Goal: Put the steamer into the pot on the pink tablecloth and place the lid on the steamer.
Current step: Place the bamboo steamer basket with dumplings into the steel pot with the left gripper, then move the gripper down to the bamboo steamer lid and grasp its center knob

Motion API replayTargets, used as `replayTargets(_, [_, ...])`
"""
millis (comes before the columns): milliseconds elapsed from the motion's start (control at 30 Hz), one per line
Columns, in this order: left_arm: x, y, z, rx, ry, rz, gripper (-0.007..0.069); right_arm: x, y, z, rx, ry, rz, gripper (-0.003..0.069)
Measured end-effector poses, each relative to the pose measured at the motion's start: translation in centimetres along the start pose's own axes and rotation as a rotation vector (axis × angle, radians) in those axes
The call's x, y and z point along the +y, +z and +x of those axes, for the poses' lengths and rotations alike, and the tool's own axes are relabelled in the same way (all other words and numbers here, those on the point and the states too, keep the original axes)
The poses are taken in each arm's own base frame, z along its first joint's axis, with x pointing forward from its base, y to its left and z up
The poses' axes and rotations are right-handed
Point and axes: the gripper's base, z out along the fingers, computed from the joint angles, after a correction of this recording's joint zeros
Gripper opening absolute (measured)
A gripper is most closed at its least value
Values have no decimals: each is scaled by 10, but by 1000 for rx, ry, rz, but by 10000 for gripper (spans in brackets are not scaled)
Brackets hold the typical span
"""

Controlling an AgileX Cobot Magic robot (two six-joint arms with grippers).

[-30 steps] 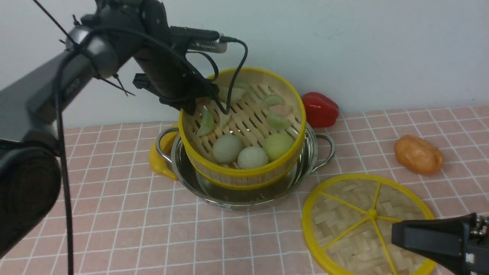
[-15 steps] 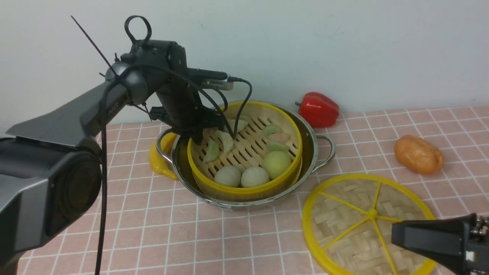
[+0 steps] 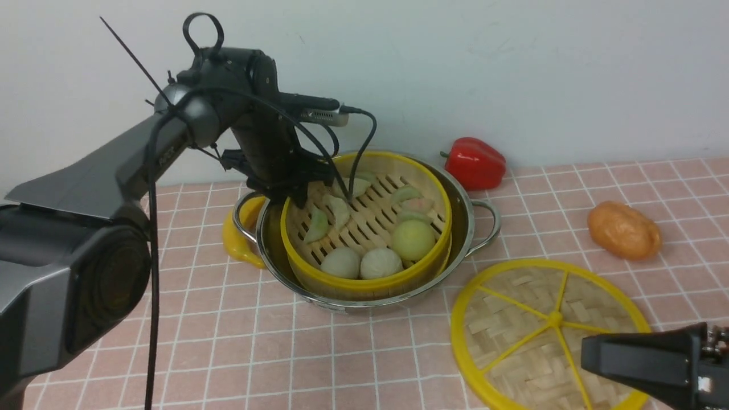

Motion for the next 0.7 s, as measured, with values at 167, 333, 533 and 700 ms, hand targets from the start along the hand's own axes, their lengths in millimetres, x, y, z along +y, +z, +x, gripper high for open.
replayTargets(167, [9,-90,-20,-225,8,-68,409,3,0,-4,-18,5,-19,240])
replayTargets(333, [5,-189,-9,-422,-16,0,440,14,-4,-21,-91,-6,-61,240])
replayTargets(533, [-1,-290,26,-621,-13,96,429,39,-11,-42,-160,-22,-223,240])
replayTargets(700, [-4,-373,96,-750,2,135,314,69,-20,-53,-161,-114,-421,240])
